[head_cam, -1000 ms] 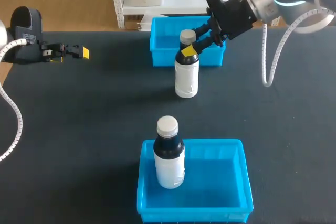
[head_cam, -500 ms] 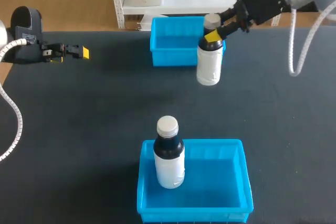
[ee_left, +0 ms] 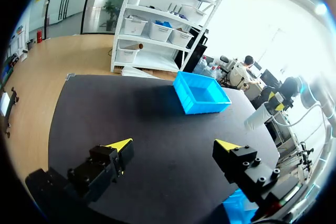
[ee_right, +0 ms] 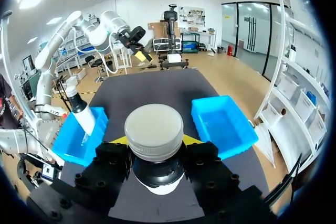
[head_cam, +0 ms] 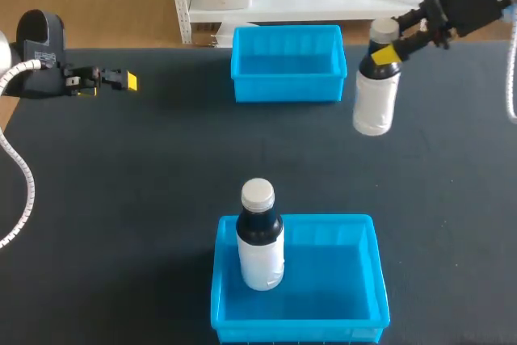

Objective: Pick up the bottle, and place it in the far bin if it is heavy, or in the near bin if it is light.

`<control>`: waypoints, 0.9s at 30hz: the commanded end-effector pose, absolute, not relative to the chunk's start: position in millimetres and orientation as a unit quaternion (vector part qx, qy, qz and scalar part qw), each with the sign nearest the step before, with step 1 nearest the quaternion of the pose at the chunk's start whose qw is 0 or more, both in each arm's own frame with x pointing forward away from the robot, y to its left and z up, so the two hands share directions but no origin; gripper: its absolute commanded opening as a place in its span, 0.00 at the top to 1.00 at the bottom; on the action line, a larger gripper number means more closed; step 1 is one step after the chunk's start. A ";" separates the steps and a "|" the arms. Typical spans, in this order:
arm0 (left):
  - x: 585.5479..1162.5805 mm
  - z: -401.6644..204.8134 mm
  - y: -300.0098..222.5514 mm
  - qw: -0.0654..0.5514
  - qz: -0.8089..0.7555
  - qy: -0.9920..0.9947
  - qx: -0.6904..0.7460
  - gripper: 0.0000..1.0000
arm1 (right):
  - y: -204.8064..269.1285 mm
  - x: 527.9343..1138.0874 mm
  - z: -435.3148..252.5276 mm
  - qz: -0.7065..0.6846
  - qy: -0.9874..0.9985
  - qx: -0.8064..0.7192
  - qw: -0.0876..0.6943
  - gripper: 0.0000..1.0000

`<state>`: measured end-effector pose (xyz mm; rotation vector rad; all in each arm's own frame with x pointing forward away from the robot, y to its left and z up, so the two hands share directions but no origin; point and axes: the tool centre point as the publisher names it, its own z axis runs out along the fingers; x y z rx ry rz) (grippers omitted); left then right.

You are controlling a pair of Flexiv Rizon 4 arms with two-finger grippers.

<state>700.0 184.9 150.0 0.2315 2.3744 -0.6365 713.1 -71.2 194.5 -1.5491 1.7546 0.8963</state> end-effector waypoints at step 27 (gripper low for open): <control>700.0 150.0 185.0 0.330 -0.243 0.908 0.088 0.00 | -46.9 518.7 267.9 0.323 0.603 -0.654 0.323 1.00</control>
